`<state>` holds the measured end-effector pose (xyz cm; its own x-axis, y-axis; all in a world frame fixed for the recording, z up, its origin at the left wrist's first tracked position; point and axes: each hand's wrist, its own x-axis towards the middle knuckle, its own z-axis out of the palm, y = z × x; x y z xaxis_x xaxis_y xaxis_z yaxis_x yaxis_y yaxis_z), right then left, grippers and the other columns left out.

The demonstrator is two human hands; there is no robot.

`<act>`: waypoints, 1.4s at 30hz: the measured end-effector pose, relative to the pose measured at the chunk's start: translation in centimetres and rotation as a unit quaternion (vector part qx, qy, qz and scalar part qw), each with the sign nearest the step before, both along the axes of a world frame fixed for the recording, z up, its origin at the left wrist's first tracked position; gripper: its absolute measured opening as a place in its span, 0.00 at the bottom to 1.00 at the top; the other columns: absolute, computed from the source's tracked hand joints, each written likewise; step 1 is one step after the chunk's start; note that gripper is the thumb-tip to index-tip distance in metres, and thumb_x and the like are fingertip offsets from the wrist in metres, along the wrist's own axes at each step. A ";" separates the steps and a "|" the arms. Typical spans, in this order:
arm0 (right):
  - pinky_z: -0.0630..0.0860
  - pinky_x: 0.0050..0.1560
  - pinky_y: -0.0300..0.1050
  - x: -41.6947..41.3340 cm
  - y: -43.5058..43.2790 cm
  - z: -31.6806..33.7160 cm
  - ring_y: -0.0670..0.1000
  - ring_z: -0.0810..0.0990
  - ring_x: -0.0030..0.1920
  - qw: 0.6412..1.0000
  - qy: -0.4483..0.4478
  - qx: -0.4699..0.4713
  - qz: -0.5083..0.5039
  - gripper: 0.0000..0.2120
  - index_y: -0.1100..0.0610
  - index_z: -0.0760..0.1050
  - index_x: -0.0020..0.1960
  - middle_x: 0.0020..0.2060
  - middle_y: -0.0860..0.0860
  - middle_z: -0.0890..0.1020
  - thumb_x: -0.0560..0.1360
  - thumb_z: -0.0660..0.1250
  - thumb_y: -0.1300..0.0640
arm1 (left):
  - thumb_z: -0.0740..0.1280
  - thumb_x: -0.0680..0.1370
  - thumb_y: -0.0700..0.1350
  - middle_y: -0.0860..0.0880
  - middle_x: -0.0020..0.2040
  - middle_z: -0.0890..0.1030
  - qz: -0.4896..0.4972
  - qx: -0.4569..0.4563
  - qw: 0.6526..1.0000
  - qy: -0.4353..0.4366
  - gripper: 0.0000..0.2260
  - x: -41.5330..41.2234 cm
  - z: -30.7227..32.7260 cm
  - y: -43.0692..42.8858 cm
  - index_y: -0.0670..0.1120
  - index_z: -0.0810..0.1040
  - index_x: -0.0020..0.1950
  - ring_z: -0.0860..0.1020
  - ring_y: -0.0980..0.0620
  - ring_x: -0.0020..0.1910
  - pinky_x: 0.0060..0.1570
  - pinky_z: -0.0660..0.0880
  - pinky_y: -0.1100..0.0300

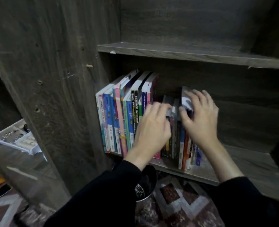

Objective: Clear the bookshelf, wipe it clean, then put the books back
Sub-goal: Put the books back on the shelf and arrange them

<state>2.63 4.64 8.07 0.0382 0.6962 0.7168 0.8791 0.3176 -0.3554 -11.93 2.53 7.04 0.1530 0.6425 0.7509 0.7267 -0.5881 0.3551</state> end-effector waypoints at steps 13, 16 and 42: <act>0.63 0.68 0.53 3.5 0.4 -1.7 0.47 0.60 0.74 0.980 -0.004 -0.168 0.110 0.26 0.46 0.58 0.75 0.76 0.43 0.56 0.79 0.61 0.48 | 0.63 0.77 0.43 0.45 0.79 0.48 0.126 -0.189 0.959 0.171 0.36 5.0 -4.0 3.3 0.44 0.46 0.79 0.43 0.44 0.77 0.74 0.36 0.47; 0.63 0.68 0.53 3.5 0.4 -1.7 0.48 0.60 0.74 0.980 -0.011 -0.166 0.106 0.26 0.46 0.57 0.75 0.76 0.43 0.56 0.80 0.61 0.48 | 0.63 0.76 0.43 0.45 0.78 0.52 0.145 -0.165 0.960 0.174 0.34 5.0 -4.1 3.3 0.44 0.50 0.78 0.45 0.43 0.77 0.74 0.35 0.46; 0.60 0.70 0.57 3.2 0.3 -1.6 0.49 0.61 0.74 0.980 -0.007 -0.167 0.105 0.26 0.47 0.56 0.76 0.77 0.44 0.55 0.80 0.60 0.49 | 0.59 0.82 0.46 0.42 0.49 0.75 0.089 -0.209 0.970 -0.082 0.27 5.3 -5.8 1.4 0.56 0.52 0.78 0.77 0.49 0.34 0.41 0.80 0.51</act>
